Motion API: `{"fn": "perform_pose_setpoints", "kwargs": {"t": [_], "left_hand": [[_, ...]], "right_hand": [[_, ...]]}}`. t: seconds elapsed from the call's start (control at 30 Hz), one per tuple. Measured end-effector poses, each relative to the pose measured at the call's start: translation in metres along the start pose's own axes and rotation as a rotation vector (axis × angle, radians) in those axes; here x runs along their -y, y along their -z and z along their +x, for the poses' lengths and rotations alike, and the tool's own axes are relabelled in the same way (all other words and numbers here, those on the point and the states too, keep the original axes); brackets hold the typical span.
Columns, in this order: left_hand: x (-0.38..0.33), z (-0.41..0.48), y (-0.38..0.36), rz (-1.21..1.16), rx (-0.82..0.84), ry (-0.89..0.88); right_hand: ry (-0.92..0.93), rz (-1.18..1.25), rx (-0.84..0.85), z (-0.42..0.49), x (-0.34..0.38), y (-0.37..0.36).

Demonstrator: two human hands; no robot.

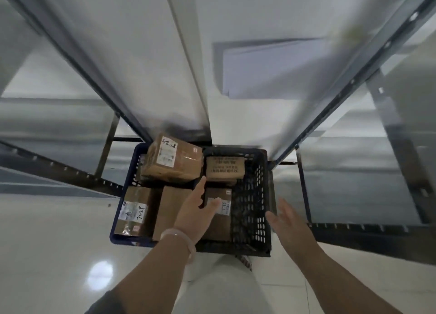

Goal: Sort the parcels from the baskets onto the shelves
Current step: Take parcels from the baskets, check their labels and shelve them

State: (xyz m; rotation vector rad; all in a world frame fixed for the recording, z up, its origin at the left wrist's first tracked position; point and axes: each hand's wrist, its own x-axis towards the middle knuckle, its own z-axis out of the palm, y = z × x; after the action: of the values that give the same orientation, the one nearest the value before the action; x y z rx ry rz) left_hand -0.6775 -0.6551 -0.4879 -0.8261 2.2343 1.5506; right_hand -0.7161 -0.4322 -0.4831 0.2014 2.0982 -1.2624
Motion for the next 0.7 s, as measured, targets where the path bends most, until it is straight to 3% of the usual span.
{"fn": "perform_pose_setpoints", "kwargs": {"t": [0.13,0.27,0.53,0.7], "left_hand": [[0.053,0.044,-0.011,0.067,0.052,0.086],[0.102,0.090,-0.035,-0.115,0.081,0.237],[0.219,0.205,-0.103,-0.113,0.137,0.373],[0.288,0.269,-0.142,-0.064,0.147,0.472]], "right_hand": [[-0.054,-0.040,0.056,0.058,-0.038,-0.036],[-0.134,-0.102,0.065,0.115,-0.082,-0.073],[-0.318,-0.125,0.051,0.240,-0.200,-0.137],[-0.334,-0.180,0.062,0.307,-0.259,-0.165]]}}
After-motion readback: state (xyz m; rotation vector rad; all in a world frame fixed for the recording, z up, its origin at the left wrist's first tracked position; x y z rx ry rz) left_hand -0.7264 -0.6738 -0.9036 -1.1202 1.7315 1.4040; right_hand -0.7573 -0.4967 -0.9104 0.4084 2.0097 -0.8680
